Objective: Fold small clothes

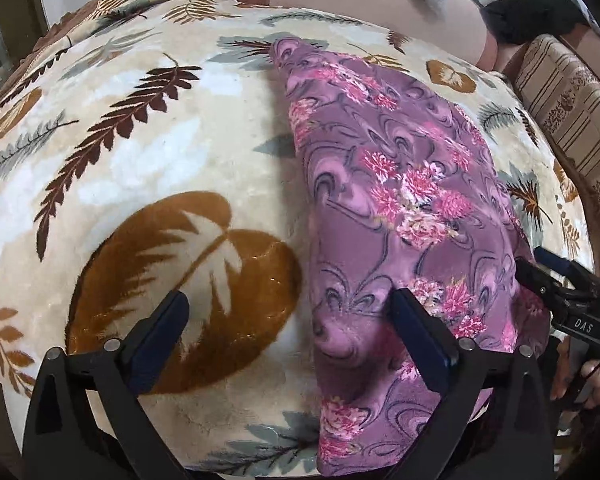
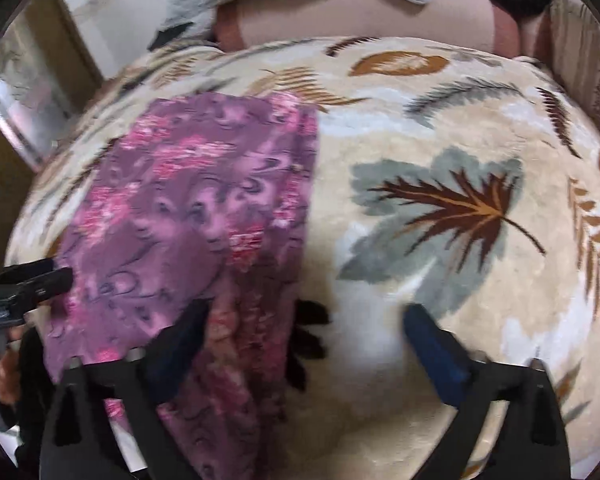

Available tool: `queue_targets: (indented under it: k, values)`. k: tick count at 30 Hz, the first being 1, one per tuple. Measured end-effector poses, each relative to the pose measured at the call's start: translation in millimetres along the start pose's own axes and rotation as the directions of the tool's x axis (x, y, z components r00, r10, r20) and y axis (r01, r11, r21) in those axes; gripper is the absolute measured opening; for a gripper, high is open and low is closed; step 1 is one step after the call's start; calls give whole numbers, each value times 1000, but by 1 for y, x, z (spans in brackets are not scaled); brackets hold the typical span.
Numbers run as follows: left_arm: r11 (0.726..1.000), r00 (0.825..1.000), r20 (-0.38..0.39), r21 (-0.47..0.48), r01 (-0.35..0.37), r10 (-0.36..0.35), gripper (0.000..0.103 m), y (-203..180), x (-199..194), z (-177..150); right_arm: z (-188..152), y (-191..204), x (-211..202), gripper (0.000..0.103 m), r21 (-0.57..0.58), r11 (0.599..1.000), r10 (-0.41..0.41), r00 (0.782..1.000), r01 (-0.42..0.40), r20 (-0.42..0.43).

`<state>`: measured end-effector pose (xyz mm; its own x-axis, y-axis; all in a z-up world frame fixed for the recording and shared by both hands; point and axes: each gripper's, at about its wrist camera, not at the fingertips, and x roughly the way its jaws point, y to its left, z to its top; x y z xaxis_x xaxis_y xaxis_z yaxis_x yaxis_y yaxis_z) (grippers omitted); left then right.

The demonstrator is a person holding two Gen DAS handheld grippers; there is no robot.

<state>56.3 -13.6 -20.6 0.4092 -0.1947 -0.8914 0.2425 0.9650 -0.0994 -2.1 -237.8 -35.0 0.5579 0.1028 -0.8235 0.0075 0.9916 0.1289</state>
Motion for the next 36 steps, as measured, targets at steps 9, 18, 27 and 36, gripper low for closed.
queue_targets:
  k: [9, 18, 27, 36]
  values:
    - [1000, 999, -33, 3, -14, 14, 103, 5, -3, -27, -6, -11, -1, 102, 67, 997, 38, 999, -37, -13]
    - [999, 998, -57, -28, -24, 23, 103, 5, 2, -29, -12, -15, -5, 102, 143, 988, 56, 998, -51, -36]
    - [999, 999, -44, -44, -11, 9, 103, 7, 2, -28, -27, -5, -9, 103, -14, 997, 72, 995, -73, -65]
    - [979, 973, 132, 61, -197, 187, 103, -6, -44, -38, -27, 14, -47, 103, -119, 983, -149, 987, 140, -66]
